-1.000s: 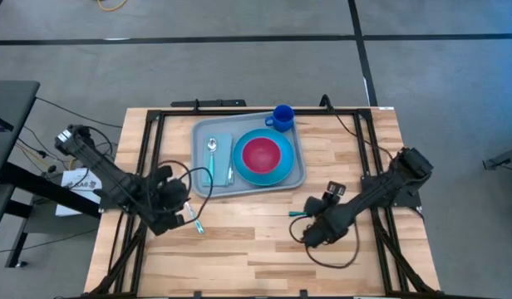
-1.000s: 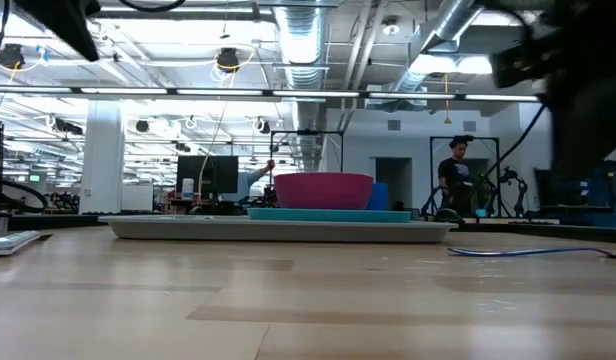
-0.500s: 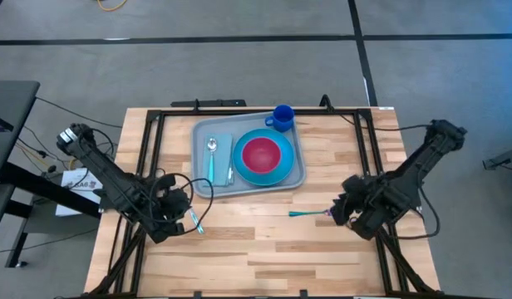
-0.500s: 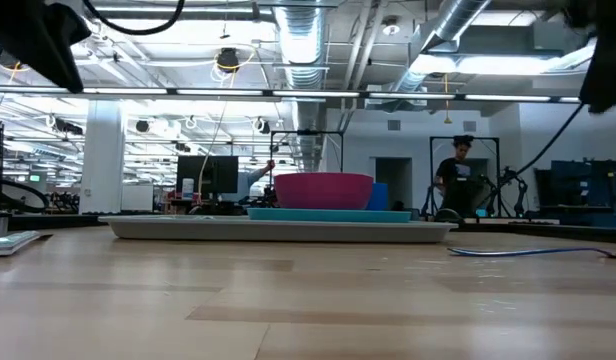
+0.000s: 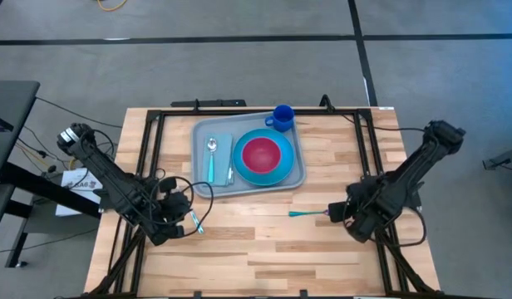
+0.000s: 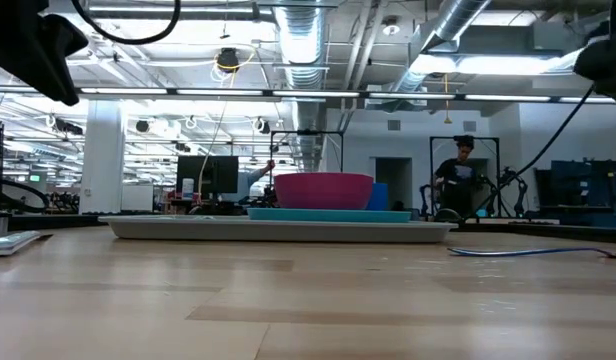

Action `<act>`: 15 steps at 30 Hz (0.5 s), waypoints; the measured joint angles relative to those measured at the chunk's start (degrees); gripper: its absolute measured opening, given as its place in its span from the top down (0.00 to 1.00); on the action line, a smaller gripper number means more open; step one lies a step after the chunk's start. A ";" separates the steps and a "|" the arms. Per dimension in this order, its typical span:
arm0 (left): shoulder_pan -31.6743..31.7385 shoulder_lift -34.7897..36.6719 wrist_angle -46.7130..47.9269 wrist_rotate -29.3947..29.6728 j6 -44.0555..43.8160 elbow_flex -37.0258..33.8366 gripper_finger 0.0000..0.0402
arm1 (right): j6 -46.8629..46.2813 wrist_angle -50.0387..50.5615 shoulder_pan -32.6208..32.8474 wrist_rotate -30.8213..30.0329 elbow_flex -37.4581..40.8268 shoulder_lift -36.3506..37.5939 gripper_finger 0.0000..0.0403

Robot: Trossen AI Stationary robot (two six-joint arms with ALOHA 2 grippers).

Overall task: Set up tray
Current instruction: Put the iridescent fork on the blue napkin

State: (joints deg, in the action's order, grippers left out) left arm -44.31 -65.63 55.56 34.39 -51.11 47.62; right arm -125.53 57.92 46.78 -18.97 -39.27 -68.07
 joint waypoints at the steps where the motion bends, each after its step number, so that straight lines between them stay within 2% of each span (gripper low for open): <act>1: 0.00 0.00 -0.11 0.39 0.02 0.00 0.76 | -1.21 0.10 -0.04 0.66 0.00 -0.67 0.70; 6: 0.00 0.00 -0.25 0.46 -0.11 0.00 0.76 | -2.45 0.11 -0.80 4.69 -0.02 -5.35 0.70; 15: 0.00 0.00 -0.98 0.98 0.14 0.00 0.76 | -3.48 -0.63 -0.81 4.23 -0.04 -14.26 0.70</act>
State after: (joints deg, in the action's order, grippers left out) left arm -44.31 -65.63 54.58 35.38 -50.97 47.62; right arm -129.01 57.29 45.98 -14.73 -39.31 -82.33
